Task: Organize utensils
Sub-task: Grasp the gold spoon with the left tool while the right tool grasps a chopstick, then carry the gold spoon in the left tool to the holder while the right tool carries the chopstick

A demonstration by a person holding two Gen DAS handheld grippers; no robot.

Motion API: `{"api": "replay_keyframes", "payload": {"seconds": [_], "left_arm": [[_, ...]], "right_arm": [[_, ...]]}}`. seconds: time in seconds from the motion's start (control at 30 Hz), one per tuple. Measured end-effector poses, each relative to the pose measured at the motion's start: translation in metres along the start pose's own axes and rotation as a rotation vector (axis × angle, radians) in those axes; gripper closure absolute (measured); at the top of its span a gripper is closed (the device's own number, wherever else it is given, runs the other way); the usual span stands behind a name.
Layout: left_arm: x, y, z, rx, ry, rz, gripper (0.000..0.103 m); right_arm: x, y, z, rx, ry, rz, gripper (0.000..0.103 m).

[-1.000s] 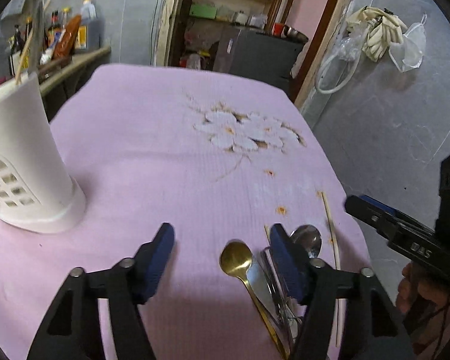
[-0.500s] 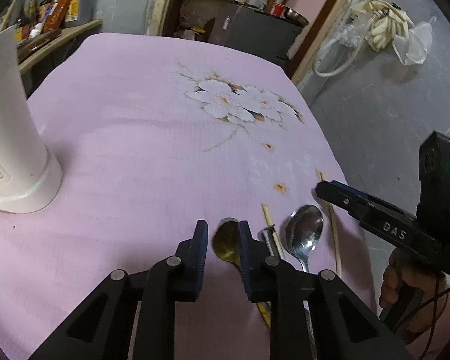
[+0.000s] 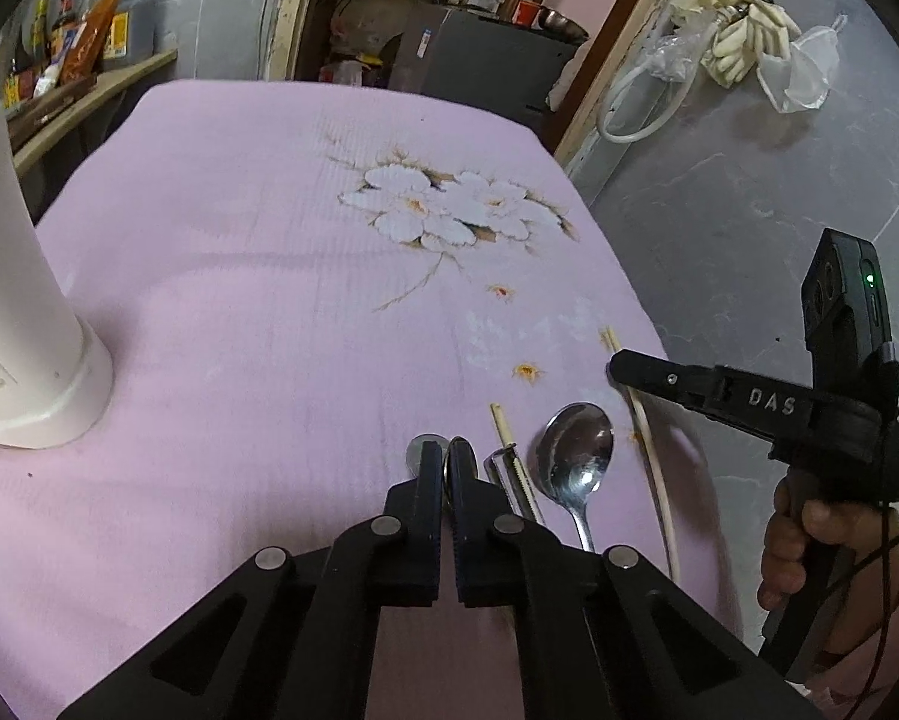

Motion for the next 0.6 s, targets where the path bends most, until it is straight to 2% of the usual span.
{"api": "replay_keyframes", "payload": {"seconds": [0.17,0.4,0.6], "left_arm": [[0.009,0.001,-0.019,0.009,0.046,0.005,0.1],[0.035,0.002,-0.064,0.035,0.171,0.033,0.1],[0.061,-0.002,-0.101,0.056,0.271,0.097,0.1]], "right_arm": [[0.006,-0.017,-0.022,0.032,0.06,0.004,0.099],[0.02,-0.048,-0.063,0.074,0.175,-0.027,0.099],[0.032,-0.078,-0.094,0.091,0.299,-0.036,0.099]]}}
Point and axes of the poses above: each gripper's, at about its wrist camera, not at the fingertips, and z roughly the way its jaws point, y to its right, x to its top, the point moved 6 cm from there along z, roughly the way its jaws point, and after that the axes turned 12 degrees about y, right-handed, at the moved point
